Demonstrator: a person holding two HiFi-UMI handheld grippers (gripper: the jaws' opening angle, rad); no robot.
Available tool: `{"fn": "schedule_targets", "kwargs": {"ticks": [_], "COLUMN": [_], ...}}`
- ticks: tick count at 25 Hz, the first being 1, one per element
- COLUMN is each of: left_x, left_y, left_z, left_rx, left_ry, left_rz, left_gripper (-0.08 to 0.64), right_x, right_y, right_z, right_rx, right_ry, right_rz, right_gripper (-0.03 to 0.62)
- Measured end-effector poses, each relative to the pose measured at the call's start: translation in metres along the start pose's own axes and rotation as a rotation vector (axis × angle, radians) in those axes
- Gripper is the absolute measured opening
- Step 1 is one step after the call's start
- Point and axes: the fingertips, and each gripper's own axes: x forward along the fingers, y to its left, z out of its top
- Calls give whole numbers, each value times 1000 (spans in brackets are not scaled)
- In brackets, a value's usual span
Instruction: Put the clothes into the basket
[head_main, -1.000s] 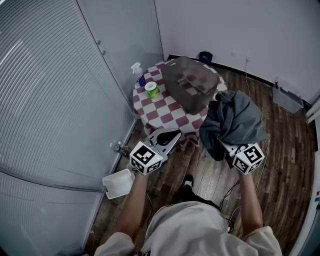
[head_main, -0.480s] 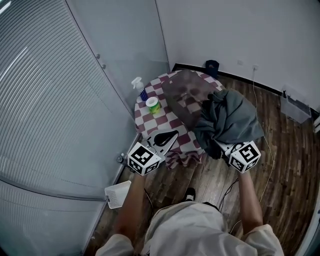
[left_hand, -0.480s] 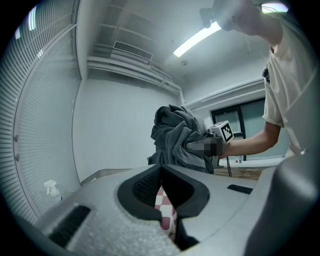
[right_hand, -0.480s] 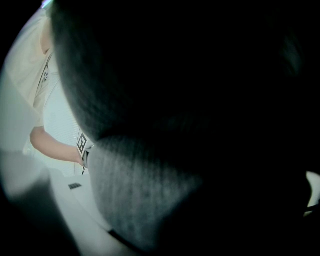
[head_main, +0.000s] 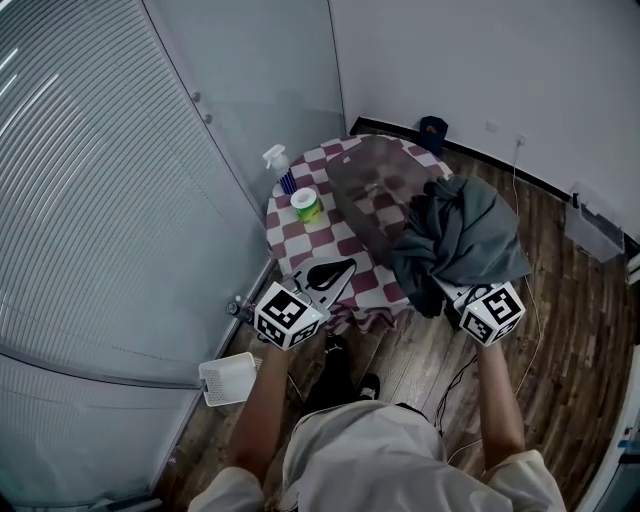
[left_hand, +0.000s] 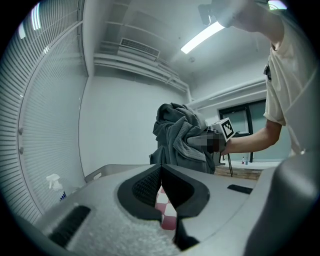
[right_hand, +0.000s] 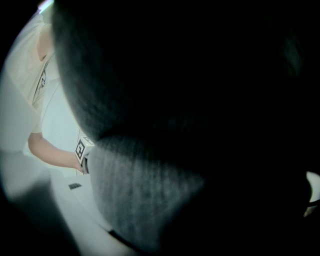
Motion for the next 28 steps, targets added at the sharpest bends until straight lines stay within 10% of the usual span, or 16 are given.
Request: {"fn": "schedule_targets", "kwargs": {"ticks": [10, 28], "left_x": [21, 98], "left_y": [37, 141], "left_z": [-49, -6], "left_rx": [28, 9], "left_ry": [58, -38], "left_rz": [-4, -38], "left_gripper": [15, 15], "right_x": [32, 124], "right_y": [-19, -98], "right_z": [-22, -13], "right_rx": [-21, -13], "right_ry": [-14, -4], "right_rz": [-17, -80], "right_gripper": [252, 253]}}
